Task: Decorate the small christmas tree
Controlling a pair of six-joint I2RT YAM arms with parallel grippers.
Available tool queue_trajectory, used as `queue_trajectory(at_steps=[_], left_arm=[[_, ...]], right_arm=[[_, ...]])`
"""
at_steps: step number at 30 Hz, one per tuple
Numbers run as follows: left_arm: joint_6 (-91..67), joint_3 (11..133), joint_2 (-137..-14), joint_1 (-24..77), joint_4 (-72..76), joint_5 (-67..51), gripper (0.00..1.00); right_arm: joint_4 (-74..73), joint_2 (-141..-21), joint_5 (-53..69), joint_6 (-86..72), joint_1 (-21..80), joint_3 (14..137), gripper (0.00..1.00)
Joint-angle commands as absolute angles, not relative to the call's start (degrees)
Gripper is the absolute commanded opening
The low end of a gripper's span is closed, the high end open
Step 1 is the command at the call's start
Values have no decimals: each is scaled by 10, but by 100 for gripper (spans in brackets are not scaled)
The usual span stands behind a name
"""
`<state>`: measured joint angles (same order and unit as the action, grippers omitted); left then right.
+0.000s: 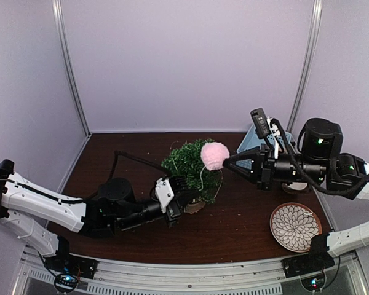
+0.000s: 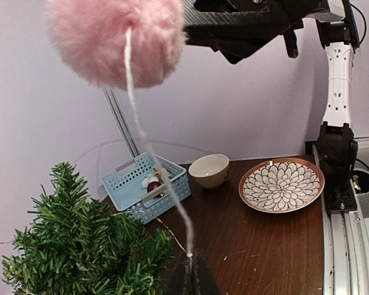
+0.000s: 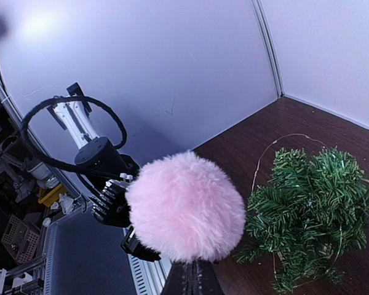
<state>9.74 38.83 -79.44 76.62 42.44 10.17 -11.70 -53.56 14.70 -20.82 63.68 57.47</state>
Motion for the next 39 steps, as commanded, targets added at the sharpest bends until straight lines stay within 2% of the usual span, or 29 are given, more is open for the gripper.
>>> queue_trajectory(at_steps=[1,7,15,20,24,30,34,35,38,39], left_arm=[[94,398,-789,770,460,115,0],[87,389,-750,770,415,104,0],[91,416,-640,770,152,40,0],[92,448,-636,769,41,7,0],[85,455,-660,770,29,0,0],[86,464,-694,770,36,10,0],[89,465,-705,770,46,7,0],[89,465,-707,769,48,6,0],[94,470,-717,770,55,5,0],[97,475,-723,770,56,3,0]], right_arm=[[-100,-524,142,-213,641,566,0],[-81,-518,137,-232,641,528,0],[-63,-491,143,-254,641,439,0],[-9,-503,185,-274,641,363,7],[35,-511,202,-276,641,317,22],[54,-497,179,-250,640,265,57],[73,-485,157,-219,641,230,67],[85,-481,156,-209,641,220,72],[134,-467,157,-178,641,178,99],[138,-463,155,-164,641,169,99]])
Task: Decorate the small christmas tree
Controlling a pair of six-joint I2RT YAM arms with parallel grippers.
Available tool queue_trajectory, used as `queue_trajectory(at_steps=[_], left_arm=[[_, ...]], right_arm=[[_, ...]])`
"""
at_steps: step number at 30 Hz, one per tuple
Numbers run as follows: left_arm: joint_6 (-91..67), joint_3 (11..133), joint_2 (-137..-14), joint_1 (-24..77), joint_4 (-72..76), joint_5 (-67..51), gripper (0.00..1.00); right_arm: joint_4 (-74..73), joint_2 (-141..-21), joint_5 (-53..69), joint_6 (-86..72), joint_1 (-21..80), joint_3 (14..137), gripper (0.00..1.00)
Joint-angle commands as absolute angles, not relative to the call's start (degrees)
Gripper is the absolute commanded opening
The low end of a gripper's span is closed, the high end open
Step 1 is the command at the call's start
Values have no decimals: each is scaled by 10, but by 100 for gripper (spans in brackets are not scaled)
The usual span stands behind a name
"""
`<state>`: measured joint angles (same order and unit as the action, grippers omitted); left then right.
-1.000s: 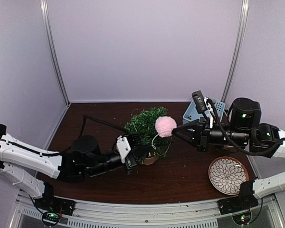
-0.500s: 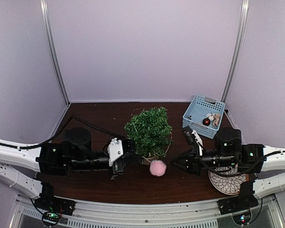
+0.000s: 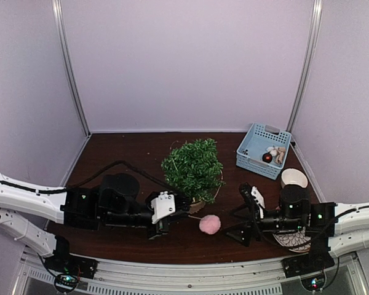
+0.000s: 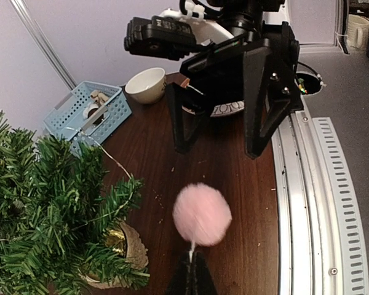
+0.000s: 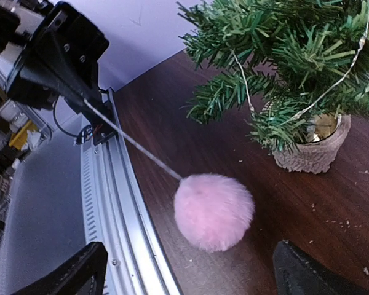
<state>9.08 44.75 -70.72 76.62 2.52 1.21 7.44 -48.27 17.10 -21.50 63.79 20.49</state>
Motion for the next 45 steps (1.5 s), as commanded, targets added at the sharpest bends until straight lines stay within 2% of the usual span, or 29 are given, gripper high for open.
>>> queue_trajectory(at_steps=[1,6,21,29,36,39,43,45], left_arm=[[99,482,-731,770,57,1,0],[102,507,-769,770,84,-23,0],[97,530,-767,770,99,-64,0],[109,546,-776,770,108,-64,0],[109,539,-763,770,114,-60,0],[110,539,-764,770,121,-57,0],[113,538,-766,770,130,-44,0],[113,534,-762,770,136,-35,0]], right_arm=[[133,-461,154,-149,641,165,100],[132,-467,137,-101,641,162,100],[260,-618,169,-20,683,177,99],[301,-692,189,14,687,212,92],[331,-730,206,21,701,238,92],[329,-728,204,25,704,242,85],[318,-720,199,26,705,238,64],[316,-717,194,23,705,230,58]])
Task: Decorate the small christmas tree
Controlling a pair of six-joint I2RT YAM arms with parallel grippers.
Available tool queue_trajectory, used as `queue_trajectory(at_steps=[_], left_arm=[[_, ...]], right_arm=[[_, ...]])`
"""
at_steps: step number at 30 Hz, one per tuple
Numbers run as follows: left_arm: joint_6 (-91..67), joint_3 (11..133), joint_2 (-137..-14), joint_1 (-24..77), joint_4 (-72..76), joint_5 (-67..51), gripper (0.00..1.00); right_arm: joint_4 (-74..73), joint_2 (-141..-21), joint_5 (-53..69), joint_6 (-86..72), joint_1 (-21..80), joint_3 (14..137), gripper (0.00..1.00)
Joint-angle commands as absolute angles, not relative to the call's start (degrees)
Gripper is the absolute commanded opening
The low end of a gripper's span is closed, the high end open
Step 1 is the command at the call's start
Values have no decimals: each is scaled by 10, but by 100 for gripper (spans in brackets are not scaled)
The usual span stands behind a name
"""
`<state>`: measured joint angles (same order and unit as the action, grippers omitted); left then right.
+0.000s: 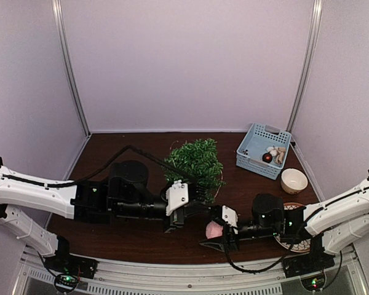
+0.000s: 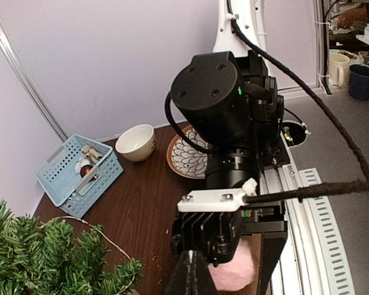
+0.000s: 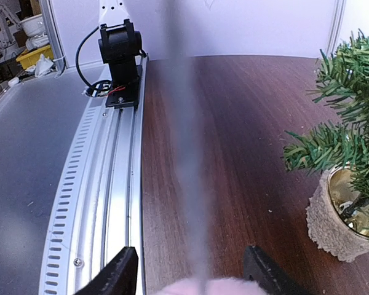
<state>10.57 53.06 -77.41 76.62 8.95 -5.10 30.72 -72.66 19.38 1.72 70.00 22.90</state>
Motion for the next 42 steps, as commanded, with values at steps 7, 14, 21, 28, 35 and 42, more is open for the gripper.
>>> queue_trajectory(at_steps=[7,14,21,28,35,42], left_arm=[[113,529,-755,770,138,-29,0],[105,516,-744,769,125,-19,0],[81,466,-726,770,107,35,0],[48,427,-723,768,118,188,0],[39,413,-730,764,145,275,0],[59,438,-703,764,144,140,0]], right_arm=[[327,-720,193,11,705,215,47],[322,-707,189,2,705,211,50],[292,-699,147,0,705,215,25],[229,-791,56,-35,705,307,14],[293,-817,42,-47,705,313,19],[472,-869,73,-8,705,245,28]])
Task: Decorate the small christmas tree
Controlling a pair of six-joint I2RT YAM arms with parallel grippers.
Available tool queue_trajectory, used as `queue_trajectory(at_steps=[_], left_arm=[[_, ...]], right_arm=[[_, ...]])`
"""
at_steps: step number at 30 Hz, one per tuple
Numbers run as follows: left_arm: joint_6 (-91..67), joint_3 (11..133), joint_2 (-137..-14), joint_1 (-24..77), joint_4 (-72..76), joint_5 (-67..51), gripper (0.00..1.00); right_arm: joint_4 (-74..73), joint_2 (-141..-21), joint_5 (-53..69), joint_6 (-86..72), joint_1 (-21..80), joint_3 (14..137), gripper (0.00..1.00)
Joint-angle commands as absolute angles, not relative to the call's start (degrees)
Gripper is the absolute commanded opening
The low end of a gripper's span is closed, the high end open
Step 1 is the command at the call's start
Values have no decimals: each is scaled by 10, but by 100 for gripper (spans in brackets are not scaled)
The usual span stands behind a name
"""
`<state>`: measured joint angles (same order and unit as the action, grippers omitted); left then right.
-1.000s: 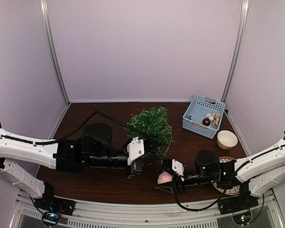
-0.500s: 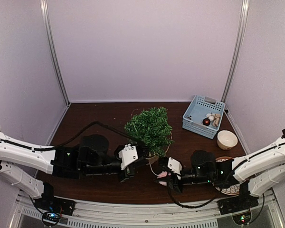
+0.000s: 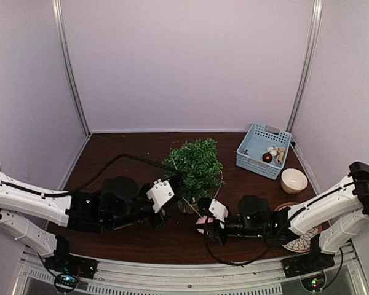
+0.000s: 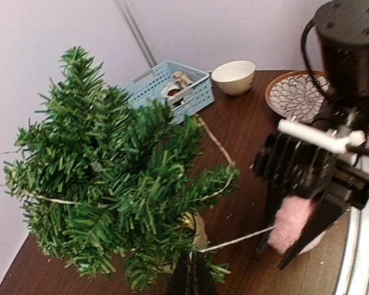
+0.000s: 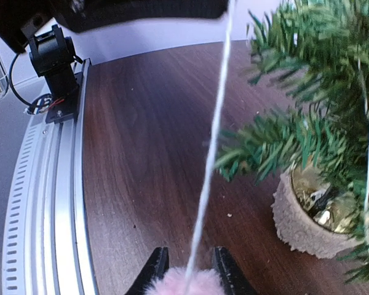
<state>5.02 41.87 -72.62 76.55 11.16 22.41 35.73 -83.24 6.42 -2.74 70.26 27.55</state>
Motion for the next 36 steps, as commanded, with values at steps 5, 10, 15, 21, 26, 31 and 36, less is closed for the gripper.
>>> queue_trajectory(at_steps=[5,10,15,21,26,31,36], left_arm=[[66,486,-720,764,99,36,0],[66,490,-721,764,90,25,0],[68,495,-719,764,86,27,0],[76,501,-717,764,79,38,0],[81,502,-714,764,73,44,0],[85,502,-713,764,73,48,0],[80,495,-712,764,77,61,0]], right_arm=[[555,-921,108,9,705,246,36],[616,-928,116,5,705,229,44],[626,-920,124,5,705,221,52],[631,-918,125,0,705,208,67],[631,-907,128,0,705,191,66],[627,-897,126,0,705,180,61],[623,-892,120,0,705,179,40]])
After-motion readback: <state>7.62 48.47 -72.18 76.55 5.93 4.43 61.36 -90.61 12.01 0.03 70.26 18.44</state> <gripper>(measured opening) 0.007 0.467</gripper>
